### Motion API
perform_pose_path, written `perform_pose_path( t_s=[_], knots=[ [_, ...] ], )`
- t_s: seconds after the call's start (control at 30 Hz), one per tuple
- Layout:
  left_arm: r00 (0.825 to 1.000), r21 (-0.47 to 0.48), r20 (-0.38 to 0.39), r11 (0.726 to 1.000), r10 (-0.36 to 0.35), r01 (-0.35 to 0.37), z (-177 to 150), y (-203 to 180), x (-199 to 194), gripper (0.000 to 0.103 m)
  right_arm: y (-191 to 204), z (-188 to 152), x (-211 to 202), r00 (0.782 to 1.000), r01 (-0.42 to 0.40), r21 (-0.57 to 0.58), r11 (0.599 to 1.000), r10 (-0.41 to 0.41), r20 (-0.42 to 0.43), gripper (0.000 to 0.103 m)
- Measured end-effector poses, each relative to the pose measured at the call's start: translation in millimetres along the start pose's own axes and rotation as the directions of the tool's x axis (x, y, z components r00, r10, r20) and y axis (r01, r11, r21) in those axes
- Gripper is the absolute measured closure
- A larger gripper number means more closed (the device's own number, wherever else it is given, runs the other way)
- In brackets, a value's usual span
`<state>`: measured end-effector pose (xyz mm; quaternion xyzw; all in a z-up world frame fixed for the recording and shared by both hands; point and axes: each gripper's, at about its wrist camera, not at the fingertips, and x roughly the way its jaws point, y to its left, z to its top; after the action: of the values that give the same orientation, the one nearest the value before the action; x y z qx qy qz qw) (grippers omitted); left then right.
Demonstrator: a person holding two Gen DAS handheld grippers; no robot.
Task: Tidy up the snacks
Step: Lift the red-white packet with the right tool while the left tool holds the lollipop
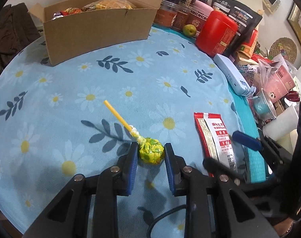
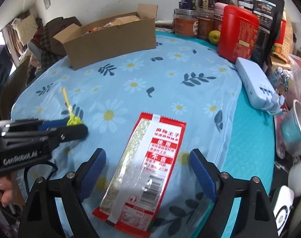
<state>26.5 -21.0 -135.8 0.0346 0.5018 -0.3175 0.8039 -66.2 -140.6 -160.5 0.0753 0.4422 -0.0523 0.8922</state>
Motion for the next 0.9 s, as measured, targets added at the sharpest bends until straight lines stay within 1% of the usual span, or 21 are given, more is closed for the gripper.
perform_pose_path(
  t_s=[0.17, 0.27, 0.37, 0.47, 0.5, 0.53, 0.57, 0.6, 0.63, 0.67, 0.77, 0.9],
  knots=[
    [1.0, 0.033, -0.006, 0.999, 0.03, -0.03, 6, -7, 5, 0.077, -1, -6, 1, 1.0, -0.008, 0.017, 1.0, 0.008, -0.009, 0.015],
    [0.999, 0.037, -0.018, 0.999, 0.04, -0.039, 8, -7, 7, 0.077, 0, -6, 1, 1.0, -0.006, 0.017, 1.0, 0.006, -0.013, 0.015],
    [0.998, 0.051, -0.025, 0.997, 0.053, -0.052, 10, -10, 9, 0.077, 1, -5, 2, 1.0, -0.006, 0.025, 1.0, 0.007, -0.02, 0.011],
    [0.997, 0.074, -0.026, 0.995, 0.073, -0.071, 11, -14, 11, 0.076, 3, -4, 3, 1.0, 0.001, 0.018, 1.0, -0.001, -0.023, 0.01],
    [0.997, 0.079, -0.025, 0.994, 0.077, -0.074, 11, -15, 12, 0.074, 4, -4, 4, 1.0, 0.005, 0.015, 1.0, -0.005, -0.025, 0.01],
    [0.997, 0.082, -0.026, 0.994, 0.072, -0.069, 12, -17, 12, 0.069, 4, -4, 4, 1.0, 0.006, 0.013, 1.0, -0.006, -0.026, 0.01],
    [0.998, 0.081, -0.029, 0.995, 0.055, -0.052, 12, -18, 13, 0.06, 4, -4, 5, 1.0, 0.006, 0.01, 1.0, -0.006, -0.03, 0.009],
    [0.999, 0.079, -0.031, 0.996, 0.039, -0.036, 12, -19, 13, 0.055, 4, -4, 5, 0.999, 0.003, 0.006, 1.0, -0.003, -0.033, 0.008],
    [0.999, 0.077, -0.033, 0.997, 0.018, -0.016, 13, -20, 14, 0.046, 4, -4, 5, 0.999, -0.001, 0.005, 1.0, 0.001, -0.035, 0.008],
    [0.999, 0.076, -0.036, 0.997, 0.007, -0.004, 13, -22, 15, 0.041, 4, -3, 5, 0.999, -0.001, 0.003, 1.0, 0.001, -0.036, 0.008],
    [0.999, 0.078, -0.037, 0.997, 0.028, -0.025, 14, -26, 17, 0.041, 6, -3, 6, 0.999, 0.002, -0.015, 1.0, -0.003, -0.043, 0.008],
    [0.999, 0.062, -0.021, 0.998, 0.029, -0.028, 12, -23, 14, 0.041, 7, -5, 6, 0.999, 0.001, -0.038, 0.999, -0.003, -0.045, 0.008]
  ],
)
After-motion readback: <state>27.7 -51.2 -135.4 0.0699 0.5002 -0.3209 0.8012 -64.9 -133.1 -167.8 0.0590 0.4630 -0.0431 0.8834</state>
